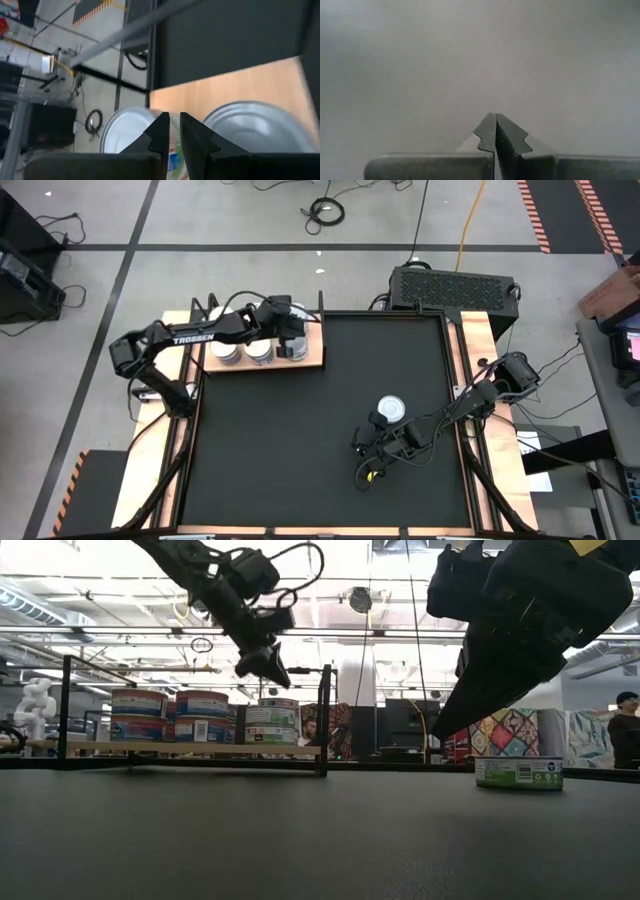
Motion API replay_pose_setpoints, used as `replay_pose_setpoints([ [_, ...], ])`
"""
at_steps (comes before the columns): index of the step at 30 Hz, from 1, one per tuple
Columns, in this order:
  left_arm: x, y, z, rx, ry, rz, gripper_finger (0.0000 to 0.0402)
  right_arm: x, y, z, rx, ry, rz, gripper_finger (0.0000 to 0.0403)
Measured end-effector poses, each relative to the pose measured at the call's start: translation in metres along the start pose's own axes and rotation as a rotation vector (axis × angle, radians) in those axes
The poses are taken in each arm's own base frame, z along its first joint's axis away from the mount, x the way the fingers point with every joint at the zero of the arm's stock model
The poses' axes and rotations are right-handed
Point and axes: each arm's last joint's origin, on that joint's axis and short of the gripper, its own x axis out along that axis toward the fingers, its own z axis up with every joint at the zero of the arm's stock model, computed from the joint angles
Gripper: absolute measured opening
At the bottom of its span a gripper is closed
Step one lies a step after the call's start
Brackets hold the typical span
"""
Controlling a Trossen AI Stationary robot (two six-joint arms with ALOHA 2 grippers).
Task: Stack canned seafood by type on shelf
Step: Stack the green tuna can on the bottom green tuna can on the shelf
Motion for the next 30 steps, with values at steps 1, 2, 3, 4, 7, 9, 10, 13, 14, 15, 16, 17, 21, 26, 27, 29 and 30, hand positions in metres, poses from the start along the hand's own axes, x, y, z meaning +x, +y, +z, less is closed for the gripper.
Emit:
replay_pose_setpoints([
  [1, -0.004, -0.001, 0.002, 0.0, -0.012, -0.002, 0.0048, 0.0, 0.0, 0.0, 0.0, 0.0, -0.001, 0.0],
  [2, -0.008, -0.001, 0.005, 0.003, -0.029, -0.003, 0.005, 0.0, 0.0, 0.0, 0.0, 0.0, -0.001, 0.0],
  [3, -0.014, -0.001, 0.008, 0.005, -0.051, -0.002, 0.0053, 0.0, 0.0, 0.0, 0.0, 0.0, -0.001, 0.0],
  [4, -0.019, -0.002, 0.011, 0.008, -0.072, 0.0, 0.0059, 0.0, 0.0, 0.0, 0.0, 0.0, -0.001, 0.0],
  [7, -0.04, -0.002, 0.02, -0.01, -0.129, 0.013, 0.0089, 0.0, -0.001, -0.001, 0.007, 0.006, -0.006, 0.0],
  [9, -0.055, -0.003, 0.026, -0.059, -0.187, 0.003, 0.0116, -0.001, -0.002, -0.002, 0.029, 0.019, -0.017, 0.0],
  [10, -0.063, -0.004, 0.027, -0.085, -0.215, -0.028, 0.013, -0.003, -0.003, -0.002, 0.043, 0.031, -0.028, 0.0],
  [13, -0.084, -0.011, 0.028, -0.151, -0.31, -0.206, 0.0167, -0.01, -0.01, -0.002, 0.109, 0.063, -0.071, 0.0],
  [14, -0.09, -0.013, 0.027, -0.167, -0.333, -0.277, 0.0176, -0.013, -0.013, -0.003, 0.127, 0.076, -0.096, 0.0],
  [15, -0.094, -0.015, 0.027, -0.195, -0.345, -0.334, 0.018, -0.016, -0.017, -0.002, 0.146, 0.078, -0.12, 0.0],
  [16, -0.098, -0.017, 0.028, -0.223, -0.358, -0.362, 0.0183, -0.02, -0.02, 0.0, 0.165, 0.076, -0.136, 0.0],
  [17, -0.103, -0.019, 0.028, -0.238, -0.364, -0.38, 0.0183, -0.024, -0.023, 0.002, 0.184, 0.075, -0.151, 0.0],
  [21, -0.118, -0.04, 0.022, -0.211, -0.379, -0.428, 0.018, -0.044, -0.04, 0.008, 0.26, 0.087, -0.22, 0.0],
  [26, -0.124, -0.073, 0.0, -0.196, -0.487, -0.433, 0.018, -0.064, -0.068, 0.004, 0.388, 0.155, -0.421, 0.0],
  [27, -0.123, -0.078, -0.005, -0.198, -0.541, -0.411, 0.018, -0.066, -0.074, 0.003, 0.409, 0.171, -0.467, 0.0],
  [29, -0.12, -0.086, -0.013, -0.23, -0.685, -0.36, 0.018, -0.07, -0.084, 0.001, 0.454, 0.199, -0.549, 0.0],
  [30, -0.117, -0.09, -0.015, -0.252, -0.772, -0.338, 0.018, -0.072, -0.088, 0.0, 0.477, 0.214, -0.589, 0.0],
])
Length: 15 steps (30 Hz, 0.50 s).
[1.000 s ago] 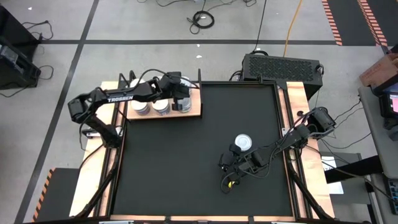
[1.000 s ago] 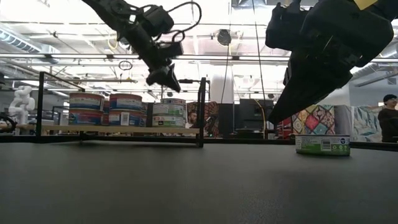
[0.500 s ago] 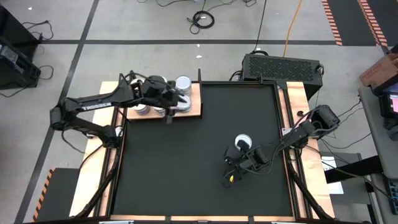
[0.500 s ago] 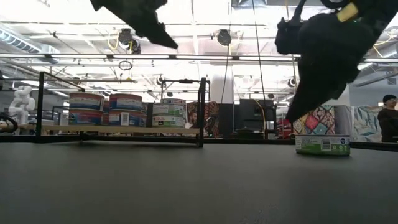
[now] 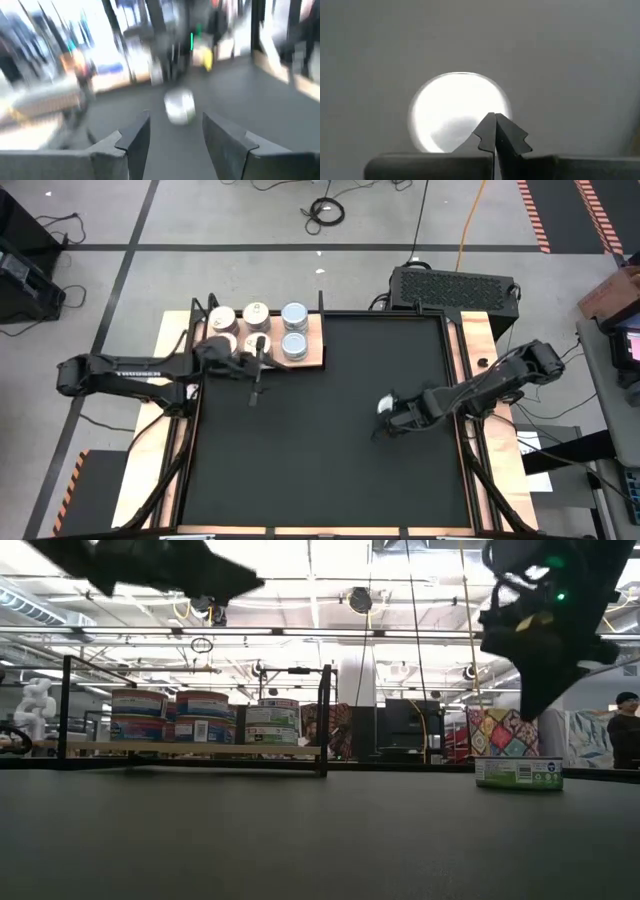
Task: Stack canned seafood by type on shelf
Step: Stack the green tuna can on the bottom green tuna can on the shelf
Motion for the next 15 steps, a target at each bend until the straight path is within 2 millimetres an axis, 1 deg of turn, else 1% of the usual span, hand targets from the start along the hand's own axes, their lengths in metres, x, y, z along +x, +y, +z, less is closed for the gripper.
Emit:
replay_pose_setpoints([
  [2, 0.0, -0.005, -0.008, 0.007, -0.163, -0.003, 0.018, 0.002, -0.008, 0.003, 0.051, 0.021, -0.064, 0.0],
  [4, 0.003, -0.013, -0.019, 0.019, -0.24, -0.045, 0.018, 0.003, -0.015, 0.004, 0.109, 0.066, -0.125, 0.0],
  [6, 0.007, -0.018, -0.03, 0.028, -0.237, -0.062, 0.018, 0.004, -0.02, 0.004, 0.164, 0.124, -0.171, 0.0],
  [7, 0.009, -0.018, -0.032, 0.027, -0.227, -0.067, 0.018, 0.004, -0.022, 0.004, 0.181, 0.143, -0.194, 0.0],
  [11, 0.014, -0.02, -0.036, 0.02, -0.212, -0.101, 0.018, 0.009, -0.021, 0.001, 0.198, 0.159, -0.25, 0.0],
  [15, 0.016, -0.025, -0.036, 0.02, -0.214, -0.154, 0.018, 0.023, -0.016, -0.007, 0.195, 0.203, -0.255, 0.0],
])
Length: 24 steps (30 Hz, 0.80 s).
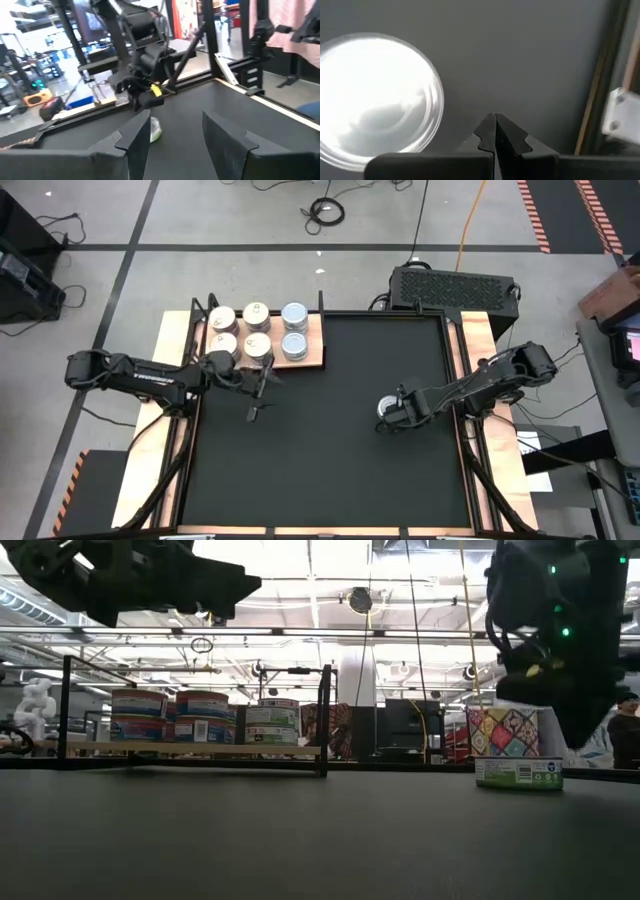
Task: Stack canned seafood by type on shelf
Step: Stack the green tuna can on the bottom green tuna can on the shelf
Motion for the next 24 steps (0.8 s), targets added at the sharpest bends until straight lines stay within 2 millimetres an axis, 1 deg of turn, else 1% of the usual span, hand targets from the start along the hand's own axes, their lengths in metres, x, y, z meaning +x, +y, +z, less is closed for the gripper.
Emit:
replay_pose_setpoints([
  [2, 0.001, -0.004, 0.001, -0.001, -0.001, -0.019, 0.018, 0.008, 0.003, -0.003, -0.014, 0.028, 0.01, 0.0],
  [4, 0.003, -0.008, 0.001, -0.001, -0.005, -0.035, 0.018, 0.016, 0.005, -0.005, -0.016, 0.016, 0.026, 0.0],
  [9, 0.006, -0.016, 0.004, 0.002, -0.006, -0.03, 0.018, 0.023, 0.011, -0.008, -0.015, -0.014, 0.109, 0.0],
  [11, 0.007, -0.019, 0.005, 0.003, 0.0, -0.013, 0.018, 0.023, 0.015, -0.008, -0.029, -0.017, 0.151, 0.0],
  [15, 0.009, -0.023, 0.005, 0.007, 0.009, -0.02, 0.018, 0.019, 0.03, -0.006, -0.054, -0.056, 0.297, 0.0],
  [19, 0.01, -0.027, 0.002, 0.004, 0.034, -0.039, 0.018, 0.014, 0.044, -0.002, -0.072, -0.136, 0.439, 0.0],
  [24, 0.019, -0.035, -0.011, 0.069, 0.104, -0.091, 0.018, 0.003, 0.062, 0.002, -0.122, -0.219, 0.629, 0.0],
])
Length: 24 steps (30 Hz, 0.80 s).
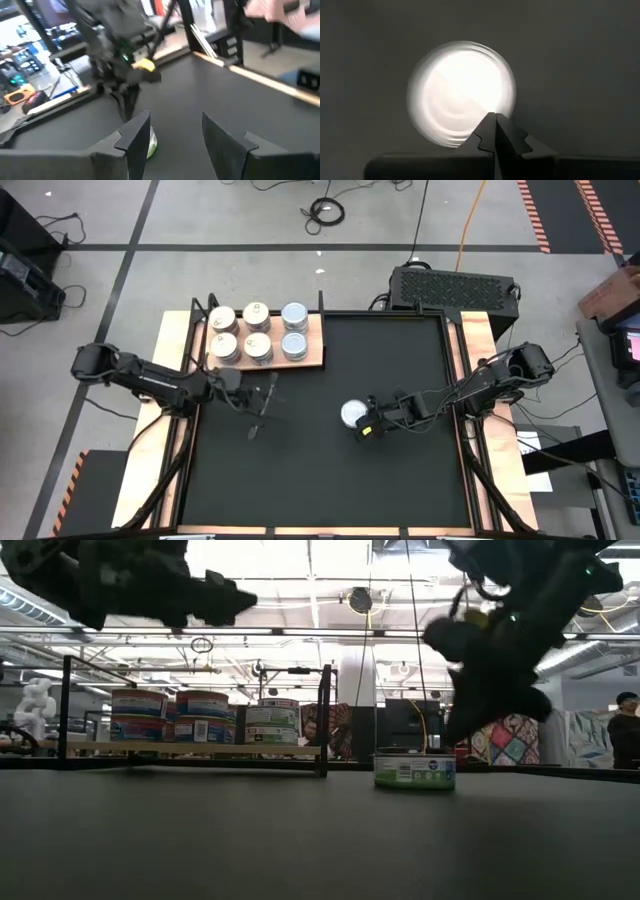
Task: Stack canned seafood by type on shelf
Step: Stack the green tuna can on the bottom green tuna can on the shelf
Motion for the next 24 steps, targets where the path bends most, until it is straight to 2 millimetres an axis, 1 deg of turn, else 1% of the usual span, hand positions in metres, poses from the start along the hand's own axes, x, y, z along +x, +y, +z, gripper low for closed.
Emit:
replay_pose_setpoints([
  [3, 0.009, -0.005, -0.011, 0.048, 0.035, -0.029, 0.018, -0.003, 0.01, 0.005, -0.047, -0.033, 0.06, 0.0],
  [6, 0.019, -0.007, -0.019, 0.068, 0.054, -0.042, 0.018, -0.006, 0.014, 0.009, -0.061, -0.04, 0.066, 0.0],
  [15, 0.055, -0.009, -0.029, 0.057, 0.113, -0.079, 0.018, -0.006, 0.005, 0.004, -0.053, 0.006, -0.022, 0.0],
  [19, 0.066, -0.01, -0.033, 0.053, 0.134, -0.091, 0.018, -0.006, 0.0, 0.002, -0.037, 0.024, -0.07, 0.0],
  [24, 0.08, -0.01, -0.032, 0.057, 0.13, -0.102, 0.018, -0.001, 0.0, -0.005, -0.042, 0.038, -0.1, 0.0],
])
